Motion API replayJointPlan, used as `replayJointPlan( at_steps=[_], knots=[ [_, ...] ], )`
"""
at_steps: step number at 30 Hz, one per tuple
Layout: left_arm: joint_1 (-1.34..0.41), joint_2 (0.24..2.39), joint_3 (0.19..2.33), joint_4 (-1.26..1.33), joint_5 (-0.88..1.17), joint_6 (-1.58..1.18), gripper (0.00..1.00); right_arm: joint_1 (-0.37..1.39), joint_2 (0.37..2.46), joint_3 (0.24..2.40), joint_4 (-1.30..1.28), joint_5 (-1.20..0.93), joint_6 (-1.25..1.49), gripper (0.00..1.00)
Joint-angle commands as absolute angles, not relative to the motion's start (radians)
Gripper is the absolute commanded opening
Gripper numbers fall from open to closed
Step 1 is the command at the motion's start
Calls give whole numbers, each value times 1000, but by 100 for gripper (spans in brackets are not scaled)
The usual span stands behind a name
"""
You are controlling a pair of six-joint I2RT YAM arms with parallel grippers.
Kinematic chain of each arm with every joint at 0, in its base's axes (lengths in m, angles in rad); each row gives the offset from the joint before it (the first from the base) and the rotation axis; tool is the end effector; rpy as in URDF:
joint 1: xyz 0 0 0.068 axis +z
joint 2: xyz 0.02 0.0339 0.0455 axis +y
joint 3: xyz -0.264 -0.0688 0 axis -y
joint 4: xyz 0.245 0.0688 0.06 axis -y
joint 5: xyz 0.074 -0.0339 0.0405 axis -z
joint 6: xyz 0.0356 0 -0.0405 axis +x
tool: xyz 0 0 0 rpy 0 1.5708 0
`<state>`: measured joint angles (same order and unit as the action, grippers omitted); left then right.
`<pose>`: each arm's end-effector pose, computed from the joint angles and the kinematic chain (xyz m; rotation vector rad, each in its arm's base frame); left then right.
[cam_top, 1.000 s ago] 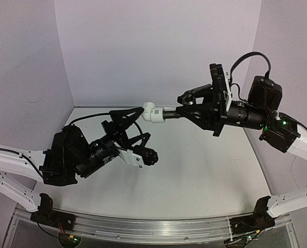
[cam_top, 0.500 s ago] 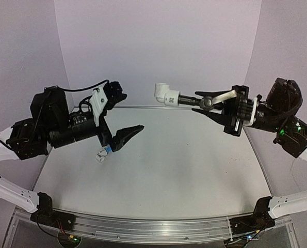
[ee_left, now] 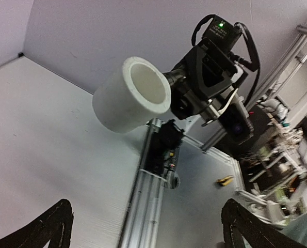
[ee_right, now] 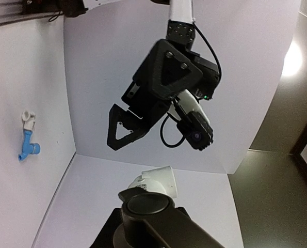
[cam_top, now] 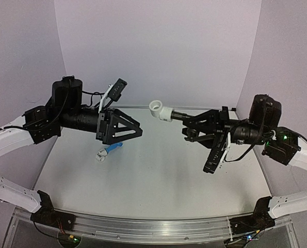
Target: Install the water faucets
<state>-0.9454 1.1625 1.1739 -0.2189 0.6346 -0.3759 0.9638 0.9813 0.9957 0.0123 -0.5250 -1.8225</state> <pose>0.1351 -0.2231 0.3974 1.0386 1.7125 -1.4654 0.1120 0.1926 0.3993 -1.5476 -0.1422 -0.2745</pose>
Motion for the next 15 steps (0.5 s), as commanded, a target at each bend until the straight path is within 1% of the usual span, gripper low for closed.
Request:
replayJointPlan(
  at_steps=[1, 8, 15],
  knots=[
    [-885, 1209, 1183, 26, 958, -672, 99, 967, 952, 976, 86, -509, -2005, 0],
    [-876, 1309, 1248, 53, 1052, -757, 96, 967, 954, 954, 85, -557, -2058, 0],
    [-876, 1382, 1296, 43, 1068, -779, 93, 966, 976, 954, 86, -594, -2078, 0]
  ],
)
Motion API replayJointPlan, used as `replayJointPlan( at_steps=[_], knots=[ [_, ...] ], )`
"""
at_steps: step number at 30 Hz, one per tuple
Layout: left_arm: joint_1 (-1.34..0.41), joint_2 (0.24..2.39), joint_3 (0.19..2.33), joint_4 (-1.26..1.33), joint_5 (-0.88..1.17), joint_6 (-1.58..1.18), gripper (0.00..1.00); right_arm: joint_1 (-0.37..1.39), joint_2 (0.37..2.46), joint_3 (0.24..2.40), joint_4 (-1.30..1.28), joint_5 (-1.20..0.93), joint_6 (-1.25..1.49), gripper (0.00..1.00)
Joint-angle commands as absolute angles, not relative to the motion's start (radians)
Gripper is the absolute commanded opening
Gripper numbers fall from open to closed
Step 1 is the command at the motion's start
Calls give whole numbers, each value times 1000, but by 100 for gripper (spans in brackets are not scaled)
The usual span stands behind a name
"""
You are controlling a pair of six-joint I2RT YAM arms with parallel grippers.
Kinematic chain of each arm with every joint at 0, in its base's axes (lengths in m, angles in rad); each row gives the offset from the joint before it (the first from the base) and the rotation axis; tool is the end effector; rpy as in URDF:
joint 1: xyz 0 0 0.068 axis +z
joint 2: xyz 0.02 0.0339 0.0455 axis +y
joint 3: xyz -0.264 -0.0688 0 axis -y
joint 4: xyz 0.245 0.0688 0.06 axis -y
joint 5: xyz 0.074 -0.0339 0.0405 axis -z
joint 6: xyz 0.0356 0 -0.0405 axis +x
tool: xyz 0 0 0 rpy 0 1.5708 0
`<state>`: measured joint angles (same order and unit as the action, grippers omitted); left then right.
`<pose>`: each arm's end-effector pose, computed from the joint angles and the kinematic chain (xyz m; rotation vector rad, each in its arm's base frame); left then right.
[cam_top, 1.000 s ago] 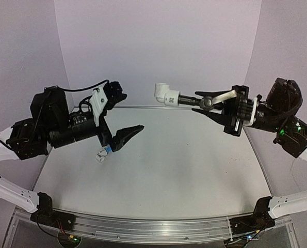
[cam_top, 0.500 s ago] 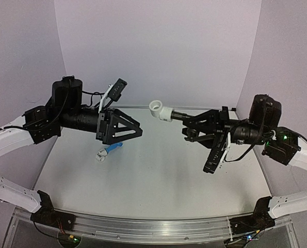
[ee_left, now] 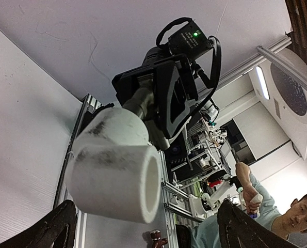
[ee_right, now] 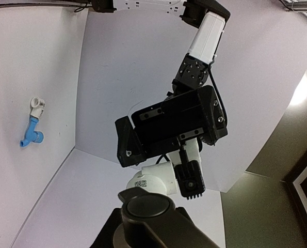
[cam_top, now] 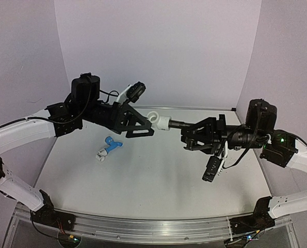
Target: Install the water faucets
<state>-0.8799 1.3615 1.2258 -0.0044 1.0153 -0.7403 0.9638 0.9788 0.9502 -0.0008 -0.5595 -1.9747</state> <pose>0.1729 -0.2565 0.3851 1.0582 1.8481 -1.9421 0.1119 0.1943 0.3825 -1.5827 -0.2725 -0.3385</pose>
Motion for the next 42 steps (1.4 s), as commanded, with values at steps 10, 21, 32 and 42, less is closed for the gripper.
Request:
replayJointPlan(
  at_steps=[10, 21, 32, 42],
  knots=[
    [-876, 1451, 1321, 104, 1108, -827, 84, 968, 1009, 955, 99, -610, -2099, 0],
    [-876, 1463, 1311, 144, 1127, -831, 61, 971, 1018, 963, 105, -606, -2068, 0],
    [-877, 1378, 1271, 139, 1025, -671, 43, 975, 1014, 963, 144, -622, -1855, 0],
    [-879, 1297, 1320, -81, 894, -281, 41, 1023, 1014, 1032, 212, -644, -1111, 0]
  ],
)
